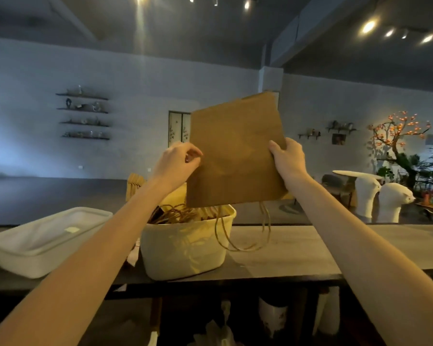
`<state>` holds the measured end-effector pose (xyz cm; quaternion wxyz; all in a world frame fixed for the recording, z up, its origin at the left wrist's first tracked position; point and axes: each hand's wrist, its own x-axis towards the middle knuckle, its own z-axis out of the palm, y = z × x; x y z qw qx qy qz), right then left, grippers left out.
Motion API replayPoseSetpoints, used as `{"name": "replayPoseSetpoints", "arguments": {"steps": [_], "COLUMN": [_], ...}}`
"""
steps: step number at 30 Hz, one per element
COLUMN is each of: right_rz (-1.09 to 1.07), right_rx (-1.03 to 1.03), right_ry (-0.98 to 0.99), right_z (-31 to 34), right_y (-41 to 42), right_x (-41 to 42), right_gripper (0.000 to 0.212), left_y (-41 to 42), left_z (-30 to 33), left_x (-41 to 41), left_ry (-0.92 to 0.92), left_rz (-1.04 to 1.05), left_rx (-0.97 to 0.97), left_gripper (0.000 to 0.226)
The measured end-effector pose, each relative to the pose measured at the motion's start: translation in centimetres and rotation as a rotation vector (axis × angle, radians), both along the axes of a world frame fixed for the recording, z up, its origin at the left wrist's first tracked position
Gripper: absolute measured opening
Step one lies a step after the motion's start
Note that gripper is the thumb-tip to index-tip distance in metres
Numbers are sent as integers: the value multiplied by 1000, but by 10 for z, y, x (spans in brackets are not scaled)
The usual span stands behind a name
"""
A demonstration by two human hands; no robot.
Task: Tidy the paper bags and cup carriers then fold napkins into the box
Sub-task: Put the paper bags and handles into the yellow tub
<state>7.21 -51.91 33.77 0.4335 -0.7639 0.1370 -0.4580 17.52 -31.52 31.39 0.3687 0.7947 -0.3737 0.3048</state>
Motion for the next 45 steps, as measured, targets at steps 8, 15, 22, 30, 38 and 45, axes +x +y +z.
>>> {"name": "replayPoseSetpoints", "arguments": {"steps": [8,15,22,30,38,45], "right_rz": [-134,-194,78,168,304,385], "right_rx": [-166,-625,-850,-533,-686,-655], "right_ry": [44,300,869,755,929,749], "right_z": [14,4,-19,-28,-54,-55], "right_y": [62,115,152,157,178,176], "right_x": [67,108,132,132,138,138], "right_gripper": [42,41,32,27,15,19], "left_y": [50,66,78,70,83,78], "left_z": [-25,-51,-57,-54,-55,-39], "left_x": [47,65,76,77,80,76], "left_ry": [235,376,367,864,836,767], "left_rz": [109,61,131,287,163,196], "left_rx": [252,304,195,-210,1,-40], "left_gripper": [21,22,17,66,20,24]}}
